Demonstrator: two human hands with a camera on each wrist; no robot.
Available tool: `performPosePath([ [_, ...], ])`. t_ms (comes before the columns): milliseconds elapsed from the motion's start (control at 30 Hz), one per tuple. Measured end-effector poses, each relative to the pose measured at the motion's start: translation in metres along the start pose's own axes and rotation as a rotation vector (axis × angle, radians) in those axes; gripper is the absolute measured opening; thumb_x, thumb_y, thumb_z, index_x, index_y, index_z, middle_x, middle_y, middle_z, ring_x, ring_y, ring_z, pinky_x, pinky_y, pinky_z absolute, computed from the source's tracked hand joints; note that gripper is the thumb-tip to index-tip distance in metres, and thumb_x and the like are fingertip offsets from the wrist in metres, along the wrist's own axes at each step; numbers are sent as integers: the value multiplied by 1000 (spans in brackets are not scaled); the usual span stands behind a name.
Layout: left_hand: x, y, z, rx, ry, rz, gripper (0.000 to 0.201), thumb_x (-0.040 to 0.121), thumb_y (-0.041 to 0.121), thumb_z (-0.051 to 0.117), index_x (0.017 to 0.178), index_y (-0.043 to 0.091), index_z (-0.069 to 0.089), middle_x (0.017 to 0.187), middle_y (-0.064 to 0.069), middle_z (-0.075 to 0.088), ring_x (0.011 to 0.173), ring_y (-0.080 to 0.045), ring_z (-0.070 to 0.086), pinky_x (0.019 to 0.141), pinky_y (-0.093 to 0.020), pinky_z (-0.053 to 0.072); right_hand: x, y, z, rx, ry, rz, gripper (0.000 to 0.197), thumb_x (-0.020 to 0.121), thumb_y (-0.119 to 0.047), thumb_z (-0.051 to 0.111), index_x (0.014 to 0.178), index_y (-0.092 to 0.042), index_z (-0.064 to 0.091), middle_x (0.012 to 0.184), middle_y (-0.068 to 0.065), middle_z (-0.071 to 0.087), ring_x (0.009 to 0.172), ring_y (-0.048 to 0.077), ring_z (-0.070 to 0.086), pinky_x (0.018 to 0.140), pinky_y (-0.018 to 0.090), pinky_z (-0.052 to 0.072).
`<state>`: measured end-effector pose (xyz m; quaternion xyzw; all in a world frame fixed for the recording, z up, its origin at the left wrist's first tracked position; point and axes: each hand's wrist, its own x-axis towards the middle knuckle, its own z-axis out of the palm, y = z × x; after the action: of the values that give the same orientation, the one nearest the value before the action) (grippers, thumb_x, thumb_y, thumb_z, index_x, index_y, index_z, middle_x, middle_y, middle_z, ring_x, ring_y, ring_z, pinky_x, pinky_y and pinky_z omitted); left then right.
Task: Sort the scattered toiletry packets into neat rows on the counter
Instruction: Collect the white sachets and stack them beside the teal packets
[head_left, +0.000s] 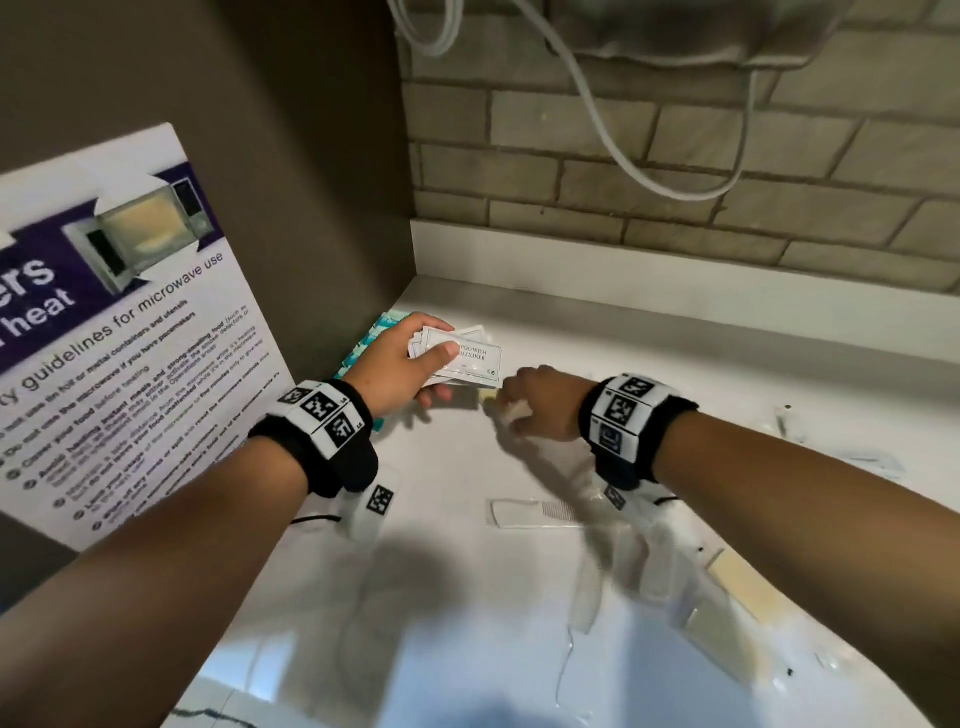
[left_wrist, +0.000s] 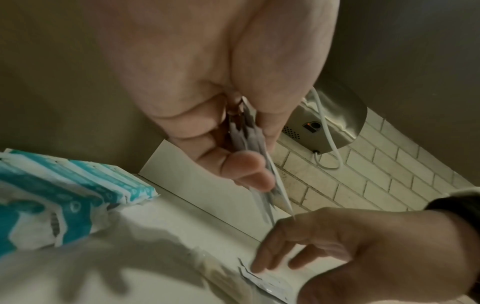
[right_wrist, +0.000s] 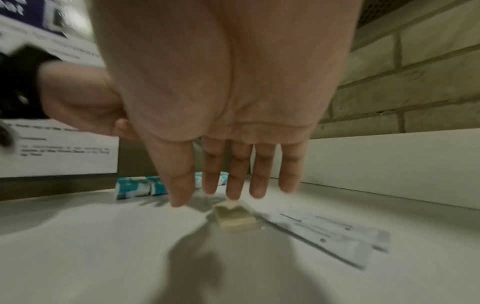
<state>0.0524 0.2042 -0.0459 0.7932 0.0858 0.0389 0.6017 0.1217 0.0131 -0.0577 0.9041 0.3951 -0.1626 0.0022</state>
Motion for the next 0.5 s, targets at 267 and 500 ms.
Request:
performPosePath([
  [267,11,-3,-13,13,21,11,20,96,16,58,116,17,55,96,-10,70,66,-25,67,55,-29,54,57,19,11,-150,-82,129,57,88,-58,45,140,-36,36,148,-3,38,135,28,27,109,44,26],
  [500,26,-12,-1,-13,-29,-24,16,95,16,59,110,21,56,102,-8,71,82,-36,72,71,-43,58,33,17,27,-124,-60,18,53,92,-43,45,141,-25,38,143,0,44,126,28,34,101,42,30],
])
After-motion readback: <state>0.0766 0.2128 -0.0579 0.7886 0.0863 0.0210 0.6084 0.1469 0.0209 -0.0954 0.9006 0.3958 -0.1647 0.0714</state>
